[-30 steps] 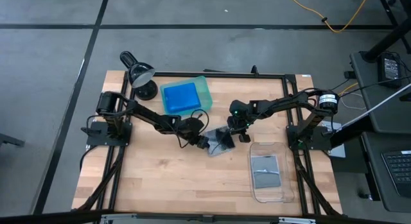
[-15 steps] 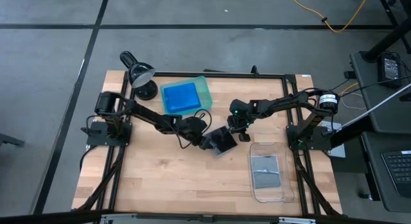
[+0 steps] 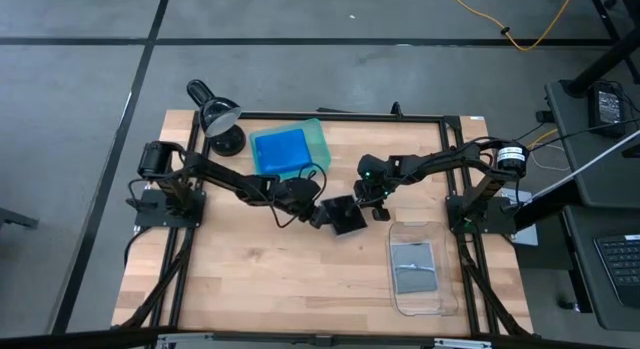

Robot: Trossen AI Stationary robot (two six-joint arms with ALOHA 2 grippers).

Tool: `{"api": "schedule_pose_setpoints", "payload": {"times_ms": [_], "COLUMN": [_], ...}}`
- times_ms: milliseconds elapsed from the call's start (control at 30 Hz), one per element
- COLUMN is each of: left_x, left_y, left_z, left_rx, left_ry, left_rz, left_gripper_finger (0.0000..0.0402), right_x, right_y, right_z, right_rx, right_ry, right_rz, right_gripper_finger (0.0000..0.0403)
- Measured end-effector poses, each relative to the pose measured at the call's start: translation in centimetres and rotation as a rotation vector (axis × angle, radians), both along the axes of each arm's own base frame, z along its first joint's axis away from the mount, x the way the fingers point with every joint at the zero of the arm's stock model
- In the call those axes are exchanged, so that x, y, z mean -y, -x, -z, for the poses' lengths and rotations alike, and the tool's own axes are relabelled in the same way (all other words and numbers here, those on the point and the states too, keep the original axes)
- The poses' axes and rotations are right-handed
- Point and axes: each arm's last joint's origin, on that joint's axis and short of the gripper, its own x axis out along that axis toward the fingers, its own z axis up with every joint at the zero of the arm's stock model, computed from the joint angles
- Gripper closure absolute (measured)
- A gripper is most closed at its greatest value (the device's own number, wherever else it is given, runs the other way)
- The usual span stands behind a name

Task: Pick & place jewel cases by type
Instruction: Put the black CD case into the transparent bin

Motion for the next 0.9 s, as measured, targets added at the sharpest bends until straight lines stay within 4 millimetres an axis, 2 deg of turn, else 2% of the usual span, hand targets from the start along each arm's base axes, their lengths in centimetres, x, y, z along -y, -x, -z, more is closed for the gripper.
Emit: {"api": "schedule_pose_setpoints", "payload": {"times_ms": [233, 700, 900], "left_x": [-0.15, -0.17, -0.31], "left_y": [0.27, 0.39, 0.21], "left_z": [-0.49, -0.43, -0.64], "left_rx": [0.000, -0.012, -0.007], "left_ry": [-0.034, -0.038, -0.030], "left_rz": [-0.039, -0.046, -0.055], "left_gripper_finger": [0.0278, 0.0207, 0.0192], "right_x": [0.00, -0.04, -0.04], "right_y": [0.01, 0.02, 0.03], "right_z": [0.00, 0.01, 0.01], "right_rx": [-0.001, -0.003, -0.003], "right_ry": [-0.001, -0.004, -0.004], "right_rz": [0.000, -0.001, -0.002], "right_gripper_finger": [0.0382, 0.0382, 0.0382]}}
